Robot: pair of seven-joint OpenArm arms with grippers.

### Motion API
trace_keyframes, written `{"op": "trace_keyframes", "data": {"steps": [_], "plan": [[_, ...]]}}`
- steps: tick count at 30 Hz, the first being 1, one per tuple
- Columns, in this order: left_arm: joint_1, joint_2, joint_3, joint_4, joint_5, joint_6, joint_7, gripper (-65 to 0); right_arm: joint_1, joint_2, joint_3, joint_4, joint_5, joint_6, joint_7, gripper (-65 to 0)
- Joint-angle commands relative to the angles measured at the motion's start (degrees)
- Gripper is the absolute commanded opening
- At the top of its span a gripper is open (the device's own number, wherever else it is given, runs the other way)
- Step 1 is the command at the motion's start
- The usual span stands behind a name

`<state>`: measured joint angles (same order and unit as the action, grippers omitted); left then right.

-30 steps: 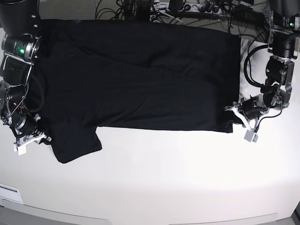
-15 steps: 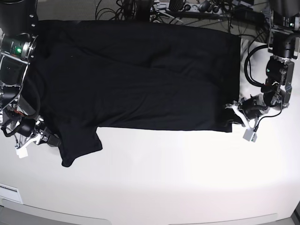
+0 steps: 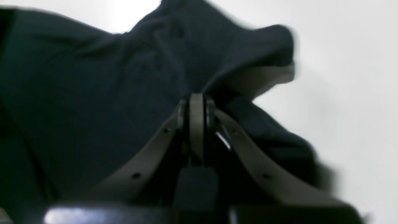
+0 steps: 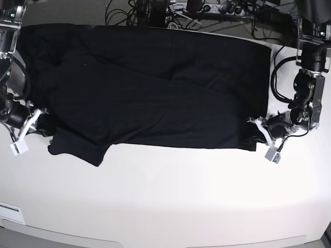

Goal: Fold the T-shirt properly
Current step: 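Fold the grasped shirt edge over toward the held edge with both grippers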

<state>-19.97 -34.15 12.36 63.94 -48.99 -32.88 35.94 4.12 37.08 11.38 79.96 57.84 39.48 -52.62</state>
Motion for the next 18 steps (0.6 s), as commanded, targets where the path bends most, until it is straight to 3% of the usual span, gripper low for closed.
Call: {"op": "trace_keyframes", "data": {"steps": [1,9,15,18], "plan": [[-1.5,-1.0,-0.5,0.7,-1.0,-1.5,-0.6,-65.0,-1.1,1.9,0.6,3.5,0.0,0.5,1.5,-65.0],[-1.5,-1.3,-0.5,1.5,-2.4,-3.2,0.1,-65.0,-14.4,7.0,0.6,19.9,-4.5,0.5,1.4,-65.0],[-1.5,-1.5,-0.5,3.8,-2.4,-3.3,0.1,-65.0,-17.9,9.6,0.7,21.7,-6.3,0.5,1.4,-65.0],[-1.5,-2.5,-0.5,6.7,-0.9,-5.1,0.0,-65.0,-17.9,9.7,2.4,21.7,-5.5,0.5,1.0,-65.0]]}}
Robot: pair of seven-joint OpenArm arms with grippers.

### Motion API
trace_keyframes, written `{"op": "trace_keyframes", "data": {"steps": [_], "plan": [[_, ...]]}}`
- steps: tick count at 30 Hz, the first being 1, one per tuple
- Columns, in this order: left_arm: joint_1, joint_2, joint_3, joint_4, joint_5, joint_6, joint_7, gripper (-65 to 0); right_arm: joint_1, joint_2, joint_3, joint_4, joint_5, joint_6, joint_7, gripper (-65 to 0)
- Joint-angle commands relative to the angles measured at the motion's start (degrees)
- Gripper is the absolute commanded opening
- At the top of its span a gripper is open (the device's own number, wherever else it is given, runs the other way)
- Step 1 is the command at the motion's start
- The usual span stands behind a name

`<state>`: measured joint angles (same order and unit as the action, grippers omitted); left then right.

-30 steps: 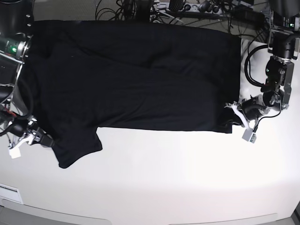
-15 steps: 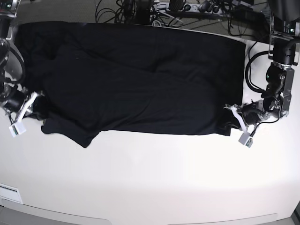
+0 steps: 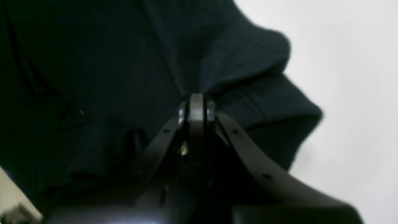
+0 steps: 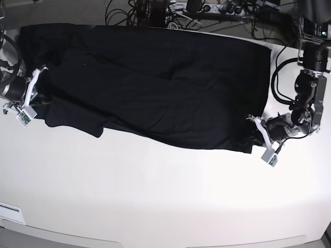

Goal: Fold the T-shirt properly
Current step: 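Fold the grasped shirt edge over toward the held edge with both grippers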

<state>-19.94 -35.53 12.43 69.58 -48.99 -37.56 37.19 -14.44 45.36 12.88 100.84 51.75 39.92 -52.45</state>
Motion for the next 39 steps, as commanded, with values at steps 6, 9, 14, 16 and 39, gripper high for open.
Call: {"op": "trace_keyframes", "data": {"steps": [6,9,14,16,39], "plan": [[-1.5,-4.9,-0.5,7.3,2.0,-0.4,-3.7,-65.0,0.6,1.1,7.6,0.8,9.8,0.1,0.8,-65.0],[-0.9,-6.7,-0.5,8.8,1.9,-0.6,-3.8,-65.0,-1.6,1.0,11.0,0.8,11.5,0.1,0.0,-65.0],[2.1,-8.9,-0.5,11.8,0.2,-2.4,-3.8,-65.0,-6.5,1.0,12.9,0.8,11.5,0.1,-0.1,-65.0],[3.5,-9.3,-0.5,13.2,-0.2,-2.4,-3.8,-65.0,-7.0,1.0,12.9,0.8,11.5,0.1,-0.3,-65.0],[9.9,-21.0,-0.5,21.3,-16.5,-2.4,6.6,-65.0,-7.0,1.0,13.0,0.8,11.5,0.1,-4.2,-65.0]]}}
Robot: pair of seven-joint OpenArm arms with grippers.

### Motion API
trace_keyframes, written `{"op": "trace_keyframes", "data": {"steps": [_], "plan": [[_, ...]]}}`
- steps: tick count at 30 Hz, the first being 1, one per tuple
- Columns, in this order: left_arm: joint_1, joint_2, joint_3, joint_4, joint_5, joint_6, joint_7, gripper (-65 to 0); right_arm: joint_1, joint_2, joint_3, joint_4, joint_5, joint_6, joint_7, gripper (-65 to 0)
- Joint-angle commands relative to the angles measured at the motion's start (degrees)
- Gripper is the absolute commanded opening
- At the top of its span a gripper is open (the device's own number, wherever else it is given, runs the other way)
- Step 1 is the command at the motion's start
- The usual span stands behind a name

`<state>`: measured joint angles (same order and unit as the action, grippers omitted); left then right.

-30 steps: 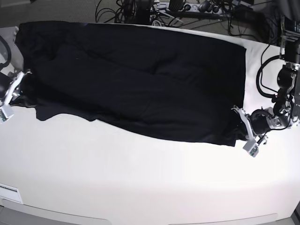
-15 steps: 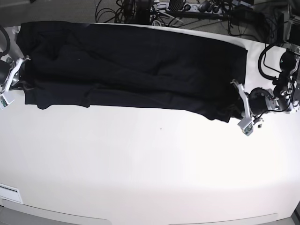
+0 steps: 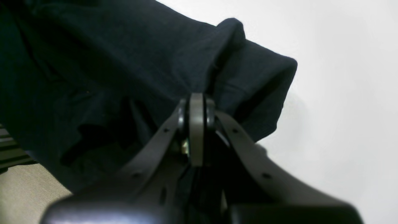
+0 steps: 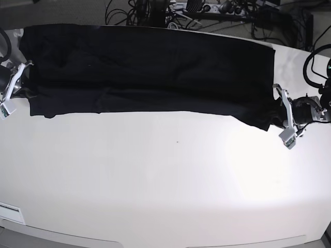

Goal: Fold the T-shirt properly
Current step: 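Fold the grasped shirt edge over toward the held edge with both grippers, then lower the folded edge onto the shirt with both grippers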

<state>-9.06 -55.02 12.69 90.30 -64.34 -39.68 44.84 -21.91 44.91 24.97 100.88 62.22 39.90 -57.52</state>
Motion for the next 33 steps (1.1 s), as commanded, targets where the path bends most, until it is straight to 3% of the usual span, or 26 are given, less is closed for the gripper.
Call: {"op": "trace_keyframes", "data": {"steps": [1,4,9,20,24,27,28,31,32,33], "plan": [[-1.0,-1.5,-0.8,0.6,-1.4,-0.3,-1.0,-65.0,0.5,1.5,0.9,0.8,1.0,0.1,0.9,-65.0],[-1.0,-1.5,-0.8,0.6,-5.9,-0.3,1.7,-65.0,0.5,1.5,0.9,0.8,1.1,0.1,0.9,-65.0],[-1.0,-1.5,-0.8,0.6,-17.1,-0.3,11.1,-65.0,0.5,1.5,0.9,0.8,1.1,0.1,-0.2,-65.0],[-0.9,-1.5,-0.8,0.6,-14.4,-0.3,13.7,-65.0,0.5,1.5,0.9,0.7,1.0,0.1,-1.9,-65.0],[-1.0,-1.5,-0.8,0.6,-20.6,-0.3,19.9,-65.0,0.5,1.5,0.9,0.7,1.0,0.1,-1.9,-65.0],[-1.0,-1.5,-0.8,0.6,-20.7,-0.3,22.2,-65.0,0.5,1.5,0.9,0.7,1.0,0.1,-1.9,-65.0],[-1.0,-1.5,-0.8,0.6,-20.7,-0.3,22.1,-63.2,0.5,1.5,0.9,0.7,1.0,0.1,-2.1,-59.0],[-0.9,-1.5,-0.8,0.5,-20.7,-0.3,22.6,-40.4,0.5,1.5,0.9,0.7,1.0,-1.6,-2.2,-32.5],[-1.0,-1.5,-0.8,0.6,-20.7,-0.3,22.5,-34.8,0.5,1.5,0.9,0.7,1.0,-1.6,-1.5,-30.2],[-1.0,-1.5,-0.8,0.5,-20.7,-0.3,22.5,-33.3,0.5,1.5,0.9,0.7,1.0,-1.7,-0.5,-30.3]]}}
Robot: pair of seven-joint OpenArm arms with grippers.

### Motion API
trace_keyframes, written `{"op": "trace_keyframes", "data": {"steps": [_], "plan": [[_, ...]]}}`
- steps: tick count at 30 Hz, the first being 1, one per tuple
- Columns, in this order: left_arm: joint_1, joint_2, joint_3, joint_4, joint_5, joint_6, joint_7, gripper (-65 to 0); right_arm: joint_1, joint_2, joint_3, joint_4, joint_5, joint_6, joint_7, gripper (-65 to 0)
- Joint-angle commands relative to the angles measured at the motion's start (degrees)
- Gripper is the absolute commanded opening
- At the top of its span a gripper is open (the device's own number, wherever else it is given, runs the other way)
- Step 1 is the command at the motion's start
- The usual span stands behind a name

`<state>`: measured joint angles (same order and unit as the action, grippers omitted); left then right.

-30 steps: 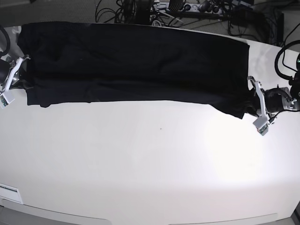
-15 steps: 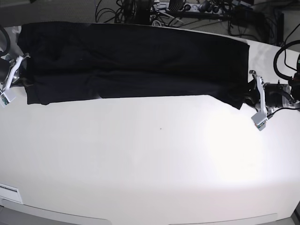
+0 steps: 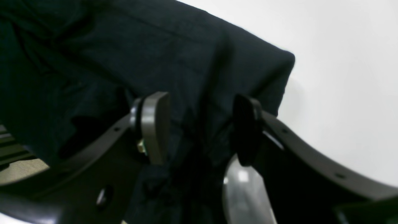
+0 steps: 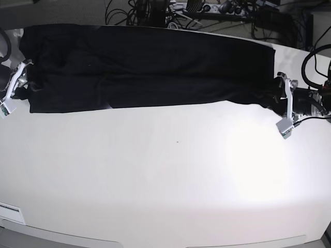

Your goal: Fold the T-shirt properly

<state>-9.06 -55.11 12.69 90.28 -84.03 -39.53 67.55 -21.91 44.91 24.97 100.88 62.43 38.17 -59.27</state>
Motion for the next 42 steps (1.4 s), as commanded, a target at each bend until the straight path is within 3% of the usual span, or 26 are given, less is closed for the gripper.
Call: {"op": "trace_keyframes", "data": {"steps": [1,5,9,14,17,22,25,30,34,37,42], "plan": [[-1.0,-1.4,-0.8,0.6,-1.0,-0.5,-0.2,-33.4,0.5,1.5,0.9,0.7,0.8,-0.6,2.6,-30.3],[-1.0,-1.4,-0.8,0.6,-1.0,-0.5,-0.2,-33.4,0.5,0.8,0.9,0.7,-0.4,-4.3,6.9,-30.3],[-1.0,-1.4,-0.8,0.6,-1.0,-0.5,-0.2,-33.4,0.6,-4.4,0.9,0.0,-7.6,-5.7,11.1,-30.3],[-1.0,-1.1,-0.8,0.6,-1.0,-0.5,-0.2,-33.4,1.2,-10.9,0.9,-3.2,-17.2,-10.4,17.2,-30.3],[-1.0,-1.1,-0.8,0.6,-1.0,-0.5,-0.3,-33.4,3.2,-13.3,0.9,-7.0,-19.1,-10.0,19.6,-30.3],[-1.0,-1.1,-0.8,0.6,-1.0,-0.5,-0.4,-33.5,8.6,-16.5,0.9,-13.7,-18.4,-5.4,19.3,-30.3],[-1.0,-1.1,-0.8,0.6,-1.0,-0.5,-0.6,-33.6,10.6,-16.8,0.9,-14.9,-17.2,-2.9,17.7,-30.3],[-1.0,-1.1,-0.8,0.6,-1.0,-0.5,-0.7,-33.6,12.5,-16.1,0.9,-14.7,-9.6,0.6,12.5,-30.3],[-1.0,-1.1,-0.8,0.6,-1.0,-0.5,-0.7,-33.6,13.1,-16.1,0.9,-14.6,-6.6,0.9,10.5,-30.4],[-1.0,-1.0,-0.8,0.6,-1.0,-0.5,-1.0,-33.6,13.1,-16.0,0.9,-14.6,-7.4,1.4,10.6,-30.5],[-1.0,-0.9,-0.8,0.6,-1.0,-0.5,-1.5,-33.6,13.1,-13.3,0.9,-13.7,-15.5,-0.1,11.6,-30.5]]}}
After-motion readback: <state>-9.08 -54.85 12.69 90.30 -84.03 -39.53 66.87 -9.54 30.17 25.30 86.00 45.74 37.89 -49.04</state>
